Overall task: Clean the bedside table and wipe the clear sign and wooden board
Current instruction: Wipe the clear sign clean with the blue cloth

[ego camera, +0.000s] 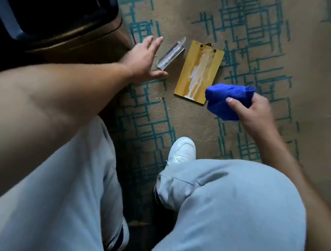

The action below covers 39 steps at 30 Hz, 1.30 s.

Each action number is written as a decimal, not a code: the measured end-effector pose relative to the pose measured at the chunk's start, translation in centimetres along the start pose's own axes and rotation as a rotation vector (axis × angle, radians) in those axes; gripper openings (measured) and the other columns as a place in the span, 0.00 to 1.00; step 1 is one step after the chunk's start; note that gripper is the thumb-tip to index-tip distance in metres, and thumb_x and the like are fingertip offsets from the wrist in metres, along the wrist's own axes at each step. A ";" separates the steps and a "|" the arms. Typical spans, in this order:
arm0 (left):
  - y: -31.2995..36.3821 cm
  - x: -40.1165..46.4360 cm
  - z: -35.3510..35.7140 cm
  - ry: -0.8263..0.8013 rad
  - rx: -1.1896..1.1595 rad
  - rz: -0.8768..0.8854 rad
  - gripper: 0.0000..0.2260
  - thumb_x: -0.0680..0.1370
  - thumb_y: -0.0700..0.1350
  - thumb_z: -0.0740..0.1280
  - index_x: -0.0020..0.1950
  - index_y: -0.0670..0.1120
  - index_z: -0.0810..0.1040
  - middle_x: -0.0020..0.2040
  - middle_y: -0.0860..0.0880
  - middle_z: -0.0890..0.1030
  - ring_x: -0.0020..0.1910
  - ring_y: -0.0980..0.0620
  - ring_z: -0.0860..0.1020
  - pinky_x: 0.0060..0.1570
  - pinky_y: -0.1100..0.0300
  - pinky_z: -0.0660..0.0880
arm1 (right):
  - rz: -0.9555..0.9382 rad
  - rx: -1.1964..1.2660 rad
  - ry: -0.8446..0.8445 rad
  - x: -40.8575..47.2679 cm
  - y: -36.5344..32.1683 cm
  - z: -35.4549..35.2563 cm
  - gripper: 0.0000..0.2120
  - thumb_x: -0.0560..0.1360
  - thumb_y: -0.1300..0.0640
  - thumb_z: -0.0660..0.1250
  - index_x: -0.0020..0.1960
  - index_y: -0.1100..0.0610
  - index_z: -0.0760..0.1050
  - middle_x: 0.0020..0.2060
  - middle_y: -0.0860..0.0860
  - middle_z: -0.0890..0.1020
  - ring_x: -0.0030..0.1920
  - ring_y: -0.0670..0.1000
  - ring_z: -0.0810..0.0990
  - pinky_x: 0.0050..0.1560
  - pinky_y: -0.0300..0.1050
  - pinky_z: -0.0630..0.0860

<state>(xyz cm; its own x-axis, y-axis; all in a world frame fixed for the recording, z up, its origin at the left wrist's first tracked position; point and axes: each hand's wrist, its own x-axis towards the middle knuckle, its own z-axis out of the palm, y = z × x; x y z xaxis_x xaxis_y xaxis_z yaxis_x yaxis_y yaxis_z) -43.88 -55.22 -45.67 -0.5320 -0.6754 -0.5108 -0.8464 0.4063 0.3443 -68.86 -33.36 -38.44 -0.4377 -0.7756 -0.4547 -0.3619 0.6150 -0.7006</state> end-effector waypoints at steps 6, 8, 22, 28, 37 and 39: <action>-1.1 8.0 2.6 -0.108 -0.117 -0.174 0.45 0.74 0.73 0.60 0.81 0.45 0.56 0.79 0.39 0.62 0.76 0.39 0.64 0.75 0.49 0.62 | -0.042 0.071 0.002 2.4 3.5 1.8 0.12 0.76 0.59 0.71 0.59 0.58 0.81 0.51 0.55 0.85 0.52 0.53 0.84 0.58 0.56 0.80; -1.5 9.8 3.9 -0.076 -0.188 -0.169 0.38 0.79 0.70 0.53 0.79 0.43 0.62 0.77 0.39 0.66 0.75 0.40 0.66 0.73 0.50 0.63 | -0.030 0.134 0.032 2.6 4.5 2.3 0.12 0.76 0.59 0.71 0.58 0.60 0.81 0.52 0.56 0.85 0.53 0.54 0.84 0.58 0.56 0.80; -2.9 13.2 7.9 -0.110 -0.406 -0.208 0.30 0.81 0.68 0.54 0.65 0.45 0.78 0.59 0.40 0.80 0.48 0.44 0.78 0.49 0.54 0.75 | 0.004 0.348 0.151 1.9 7.1 6.4 0.09 0.75 0.60 0.72 0.55 0.59 0.81 0.46 0.53 0.84 0.44 0.44 0.81 0.47 0.39 0.78; -1.4 12.9 8.8 -0.111 -0.278 -0.186 0.32 0.74 0.74 0.58 0.42 0.45 0.76 0.41 0.43 0.77 0.37 0.48 0.75 0.36 0.57 0.70 | 0.039 0.332 0.163 1.3 7.6 7.2 0.07 0.75 0.59 0.73 0.52 0.56 0.81 0.44 0.52 0.84 0.42 0.44 0.80 0.46 0.40 0.78; 0.1 11.6 8.8 -0.117 -0.664 -0.323 0.32 0.70 0.70 0.70 0.54 0.42 0.77 0.45 0.46 0.78 0.42 0.49 0.81 0.33 0.58 0.80 | 0.059 0.321 0.179 0.6 7.5 6.9 0.06 0.74 0.57 0.73 0.51 0.55 0.82 0.45 0.53 0.86 0.43 0.44 0.82 0.44 0.42 0.80; 0.5 9.9 6.8 -0.243 -0.939 -0.238 0.23 0.75 0.65 0.68 0.51 0.45 0.76 0.42 0.46 0.76 0.41 0.48 0.78 0.43 0.55 0.82 | 0.044 0.298 0.176 0.1 5.9 6.0 0.07 0.75 0.60 0.73 0.52 0.57 0.81 0.47 0.56 0.86 0.46 0.48 0.82 0.50 0.48 0.80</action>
<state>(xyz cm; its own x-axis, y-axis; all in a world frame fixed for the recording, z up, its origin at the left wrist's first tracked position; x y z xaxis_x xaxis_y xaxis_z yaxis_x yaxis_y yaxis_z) -49.77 -57.51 -55.89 -0.4305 -0.4887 -0.7588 -0.6247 -0.4455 0.6413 -66.07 -30.69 -45.96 -0.5919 -0.6972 -0.4044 -0.0946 0.5584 -0.8242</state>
